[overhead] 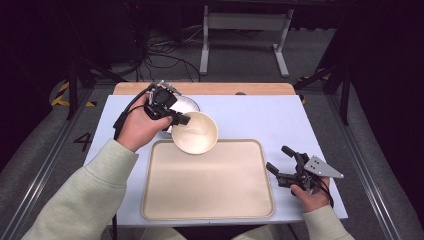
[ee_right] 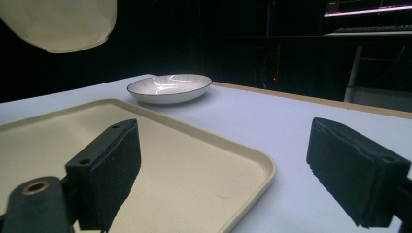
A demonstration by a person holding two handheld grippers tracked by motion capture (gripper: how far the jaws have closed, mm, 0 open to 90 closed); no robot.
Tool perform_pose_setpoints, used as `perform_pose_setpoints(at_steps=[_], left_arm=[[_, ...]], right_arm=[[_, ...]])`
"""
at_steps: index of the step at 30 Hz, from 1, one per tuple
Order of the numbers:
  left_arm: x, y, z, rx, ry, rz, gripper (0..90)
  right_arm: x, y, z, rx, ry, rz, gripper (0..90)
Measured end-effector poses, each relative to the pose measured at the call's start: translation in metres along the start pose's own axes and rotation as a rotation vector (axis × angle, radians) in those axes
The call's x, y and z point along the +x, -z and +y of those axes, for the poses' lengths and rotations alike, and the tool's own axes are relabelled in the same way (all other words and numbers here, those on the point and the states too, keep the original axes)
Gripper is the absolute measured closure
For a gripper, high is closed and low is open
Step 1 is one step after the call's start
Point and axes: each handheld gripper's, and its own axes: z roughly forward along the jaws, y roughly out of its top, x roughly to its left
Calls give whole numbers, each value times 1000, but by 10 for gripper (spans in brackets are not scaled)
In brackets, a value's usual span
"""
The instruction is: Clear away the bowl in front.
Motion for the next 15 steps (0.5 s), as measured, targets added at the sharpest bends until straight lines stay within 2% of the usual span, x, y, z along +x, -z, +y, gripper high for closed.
perform_pose_setpoints(at_steps=[4, 8, 10, 15], left_arm=[[-10, -3, 1, 8, -29, -21, 815], [-16, -5, 2, 10, -34, -34, 815], [-22, -7, 2, 18, -64, -46, 815], [-31, -11, 2, 28, -97, -76, 815]], right_arm=[[0, 0, 0, 0, -1, 0, 135], [0, 0, 0, -1, -1, 2, 134], [0, 0, 0, -2, -1, 4, 135], [0, 0, 0, -1, 0, 4, 135]])
